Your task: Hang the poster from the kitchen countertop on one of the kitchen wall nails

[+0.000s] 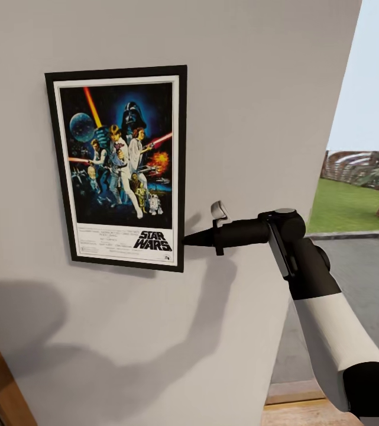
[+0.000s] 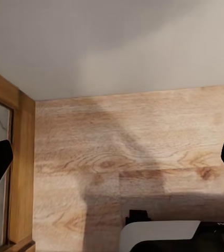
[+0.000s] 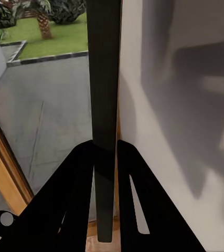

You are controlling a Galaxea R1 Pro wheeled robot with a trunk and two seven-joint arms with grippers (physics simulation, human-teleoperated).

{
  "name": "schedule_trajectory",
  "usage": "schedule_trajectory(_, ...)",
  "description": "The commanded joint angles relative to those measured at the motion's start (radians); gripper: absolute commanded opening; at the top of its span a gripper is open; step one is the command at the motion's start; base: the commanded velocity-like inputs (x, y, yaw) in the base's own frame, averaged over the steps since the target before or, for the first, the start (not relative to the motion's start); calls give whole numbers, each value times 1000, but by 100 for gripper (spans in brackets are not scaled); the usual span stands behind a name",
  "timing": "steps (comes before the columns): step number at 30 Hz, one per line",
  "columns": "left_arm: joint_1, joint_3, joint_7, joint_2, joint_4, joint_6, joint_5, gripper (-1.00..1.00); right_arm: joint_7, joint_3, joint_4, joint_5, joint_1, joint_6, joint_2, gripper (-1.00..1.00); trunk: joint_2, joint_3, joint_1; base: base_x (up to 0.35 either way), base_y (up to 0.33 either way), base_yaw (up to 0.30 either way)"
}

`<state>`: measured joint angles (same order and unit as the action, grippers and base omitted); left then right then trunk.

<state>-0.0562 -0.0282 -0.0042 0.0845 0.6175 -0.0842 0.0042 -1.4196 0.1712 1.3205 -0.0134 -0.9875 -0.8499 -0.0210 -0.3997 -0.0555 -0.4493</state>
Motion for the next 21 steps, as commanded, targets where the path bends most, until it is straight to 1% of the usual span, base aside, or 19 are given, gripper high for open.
schedule_trajectory(1, -1, -1, 0, 0, 1, -2, 0, 100, -5, 1, 0, -1, 0, -14, 0, -100, 0, 0, -1, 159, 0, 0)
schedule_trajectory(6, -1, -1, 0, 0, 1, -2, 0, 100, -5, 1, 1, -1, 0, -14, 0, -100, 0, 0, -1, 70, 0, 0)
schedule_trajectory(19, -1, -1, 0, 0, 1, -2, 0, 100, -5, 1, 1, -1, 0, -14, 0, -100, 0, 0, -1, 7, 0, 0)
schedule_trajectory(21, -1, -1, 2, -5, 2, -6, 0, 100, 1, -1, 3, 0, 3, -12, 0, -100, 0, 0, -1, 0, 0, 0)
